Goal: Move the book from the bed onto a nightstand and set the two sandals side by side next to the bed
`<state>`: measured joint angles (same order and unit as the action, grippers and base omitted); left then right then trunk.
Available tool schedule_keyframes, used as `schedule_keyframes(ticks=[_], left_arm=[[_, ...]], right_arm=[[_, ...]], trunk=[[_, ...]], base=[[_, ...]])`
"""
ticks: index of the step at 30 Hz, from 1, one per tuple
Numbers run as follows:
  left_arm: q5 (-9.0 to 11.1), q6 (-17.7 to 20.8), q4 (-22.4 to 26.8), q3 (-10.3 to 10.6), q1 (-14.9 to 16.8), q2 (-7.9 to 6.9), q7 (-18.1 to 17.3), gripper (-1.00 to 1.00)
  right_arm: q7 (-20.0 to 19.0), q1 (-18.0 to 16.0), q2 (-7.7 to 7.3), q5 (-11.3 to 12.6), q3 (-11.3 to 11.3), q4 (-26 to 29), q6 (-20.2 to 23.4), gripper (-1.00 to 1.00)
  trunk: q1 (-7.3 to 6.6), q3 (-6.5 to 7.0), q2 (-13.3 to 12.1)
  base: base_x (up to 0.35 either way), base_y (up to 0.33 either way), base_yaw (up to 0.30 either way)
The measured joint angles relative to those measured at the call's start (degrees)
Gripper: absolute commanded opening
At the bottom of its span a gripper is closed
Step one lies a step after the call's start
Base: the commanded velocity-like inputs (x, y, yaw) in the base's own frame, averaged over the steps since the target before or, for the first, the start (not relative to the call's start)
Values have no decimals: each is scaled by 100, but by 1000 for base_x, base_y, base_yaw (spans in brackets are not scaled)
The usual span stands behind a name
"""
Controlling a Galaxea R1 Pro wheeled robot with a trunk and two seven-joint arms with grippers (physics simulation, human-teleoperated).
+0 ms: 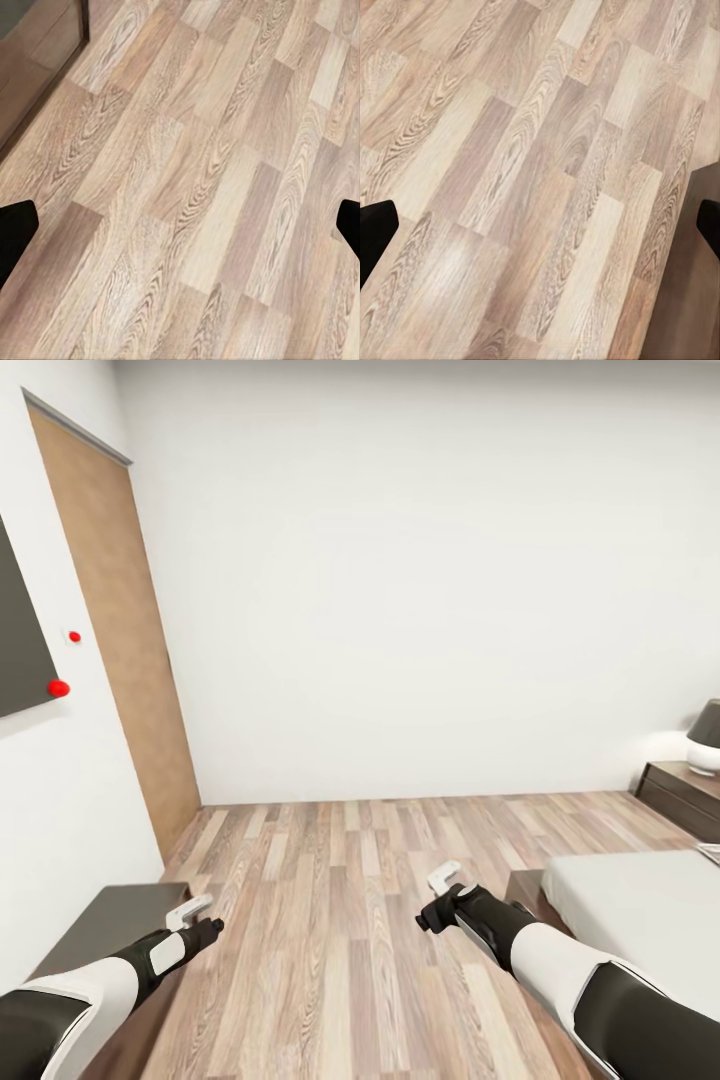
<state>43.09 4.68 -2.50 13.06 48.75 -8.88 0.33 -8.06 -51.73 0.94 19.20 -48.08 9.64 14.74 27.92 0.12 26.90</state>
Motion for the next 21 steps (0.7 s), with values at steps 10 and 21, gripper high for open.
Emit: schedule_keyframes(ticks=[10,21], left_arm=[[0,6,0,0,0,4,-1,100],[-5,6,1,8,-29,10,-1,100]], right_arm=[[-41,4,-15,8,-8,-6,4,100],[12,965,-70,1346,-34,-284,-350,100]], trunk=[[0,0,0],[0,-1,0]], base=[[345,83,0],[345,6,0]])
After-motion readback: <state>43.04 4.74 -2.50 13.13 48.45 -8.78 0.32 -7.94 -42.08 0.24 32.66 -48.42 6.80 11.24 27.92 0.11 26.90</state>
